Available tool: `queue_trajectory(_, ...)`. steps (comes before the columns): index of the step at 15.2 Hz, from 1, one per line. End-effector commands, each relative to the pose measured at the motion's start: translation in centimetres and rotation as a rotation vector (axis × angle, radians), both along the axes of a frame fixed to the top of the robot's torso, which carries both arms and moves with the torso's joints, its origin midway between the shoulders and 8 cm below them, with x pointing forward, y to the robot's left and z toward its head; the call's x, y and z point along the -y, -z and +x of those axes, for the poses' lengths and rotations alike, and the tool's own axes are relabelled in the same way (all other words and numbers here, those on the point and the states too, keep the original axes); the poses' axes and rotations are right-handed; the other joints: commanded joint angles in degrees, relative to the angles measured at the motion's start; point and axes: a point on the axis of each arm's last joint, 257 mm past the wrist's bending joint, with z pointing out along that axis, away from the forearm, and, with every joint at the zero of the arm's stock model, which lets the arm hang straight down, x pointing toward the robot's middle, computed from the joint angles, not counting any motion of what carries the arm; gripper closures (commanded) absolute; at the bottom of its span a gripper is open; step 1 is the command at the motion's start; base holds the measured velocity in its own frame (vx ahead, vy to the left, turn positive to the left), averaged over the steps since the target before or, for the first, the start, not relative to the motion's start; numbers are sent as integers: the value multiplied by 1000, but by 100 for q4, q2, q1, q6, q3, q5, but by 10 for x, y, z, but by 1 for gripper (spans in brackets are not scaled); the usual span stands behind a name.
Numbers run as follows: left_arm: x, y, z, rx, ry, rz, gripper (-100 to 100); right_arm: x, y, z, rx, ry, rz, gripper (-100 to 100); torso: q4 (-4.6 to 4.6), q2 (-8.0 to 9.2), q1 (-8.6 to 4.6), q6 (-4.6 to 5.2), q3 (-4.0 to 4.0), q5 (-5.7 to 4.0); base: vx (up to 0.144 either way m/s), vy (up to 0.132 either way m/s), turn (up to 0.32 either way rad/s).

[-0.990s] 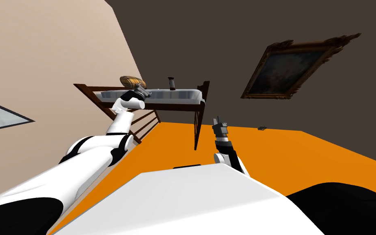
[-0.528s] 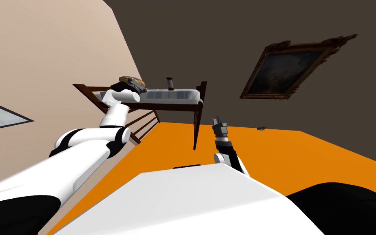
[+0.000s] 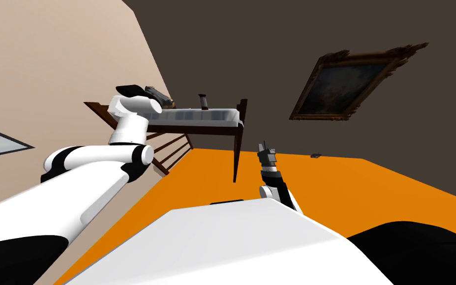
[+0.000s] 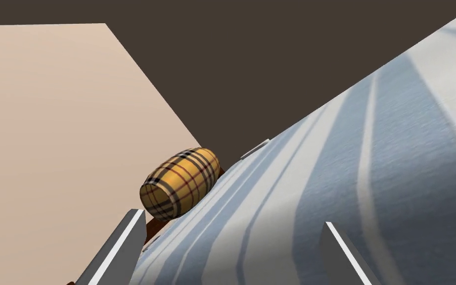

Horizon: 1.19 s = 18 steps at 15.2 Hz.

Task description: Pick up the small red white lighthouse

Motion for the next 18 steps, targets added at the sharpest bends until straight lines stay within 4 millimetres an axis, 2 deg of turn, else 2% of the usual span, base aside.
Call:
queue_trajectory(1, -2, -8, 1, 2, 1, -21, -100, 0, 0, 0, 0, 0, 0, 0, 0, 0, 0, 0, 0, 0, 6, -38, 6)
queue_trajectory(2, -13, -12, -2, -15, -2, -79, -100, 0, 0, 0, 0, 0, 0, 0, 0, 1, 6, 0, 0, 1, 16, -57, -29)
queue_trajectory(4, -13, -22, -2, -10, 1, -99, -100, 0, 0, 0, 0, 0, 0, 0, -1, -3, 0, 0, -1, 0, 24, -65, -17)
queue_trajectory(5, -22, -22, -5, -31, 0, -157, -100, 0, 0, 0, 0, 0, 0, 0, -1, -3, 1, 0, -2, 0, 43, -81, -37)
queue_trajectory(8, -21, -32, -5, -25, 5, -177, -100, 0, 0, 0, 0, 0, 0, 0, -3, -13, -4, 1, -8, -1, 40, -62, -12)
queue_trajectory(10, -27, -41, -9, -39, 12, -249, -100, 0, 0, 0, 0, 0, 0, 0, -3, -9, 0, 1, -6, 0, 41, -72, -49)
queue_trajectory(18, -34, -48, -18, -101, 44, -462, -100, 0, 0, 0, 0, 0, 0, 0, -9, -29, -5, 1, -18, -1, 67, -70, -36)
